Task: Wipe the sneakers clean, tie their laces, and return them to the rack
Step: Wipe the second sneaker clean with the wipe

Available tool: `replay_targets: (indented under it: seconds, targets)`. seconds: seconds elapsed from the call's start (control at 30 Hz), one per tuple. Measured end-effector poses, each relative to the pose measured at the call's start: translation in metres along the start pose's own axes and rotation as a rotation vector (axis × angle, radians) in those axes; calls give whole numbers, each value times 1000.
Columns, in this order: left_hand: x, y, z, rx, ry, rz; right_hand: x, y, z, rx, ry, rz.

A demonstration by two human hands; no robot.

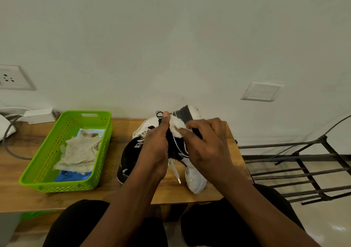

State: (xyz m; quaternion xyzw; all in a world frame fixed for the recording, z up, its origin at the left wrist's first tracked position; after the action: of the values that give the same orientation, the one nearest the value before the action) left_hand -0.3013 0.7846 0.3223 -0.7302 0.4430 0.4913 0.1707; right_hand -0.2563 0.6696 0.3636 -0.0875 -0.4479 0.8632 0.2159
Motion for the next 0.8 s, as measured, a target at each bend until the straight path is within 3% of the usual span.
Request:
replay_targets:
  seconds: [0.17,0.23,0.37,0.5,0.8]
  targets:
    - [-1,-6,9,-46,47,30,-4,9,-4,134,-103,-28]
    - [-3,-7,10,-13,73,23,-5,5,3,109,-153,-45]
    - [-4,-12,18,11,125,49,-14,-14,14,37,-254,-275]
    - [0,-9,13,-25,169,61,7,-21,-7,232,-206,-197]
    - [10,-16,13,-100,53,6,10,-24,-5,469,-87,-232]
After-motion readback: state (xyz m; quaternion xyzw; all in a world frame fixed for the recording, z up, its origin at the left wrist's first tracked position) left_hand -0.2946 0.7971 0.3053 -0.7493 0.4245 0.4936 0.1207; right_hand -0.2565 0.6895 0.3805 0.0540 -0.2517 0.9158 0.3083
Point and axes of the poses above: each hand's wrist, its own y-axis away from the middle knuckle, its own z-axis out of the back of the hand, x = y × z, the point moved 4 cm from there along -y, towards the middle knuckle, and after that the axes turned 8 degrees about -z, right-handed, at the moved point
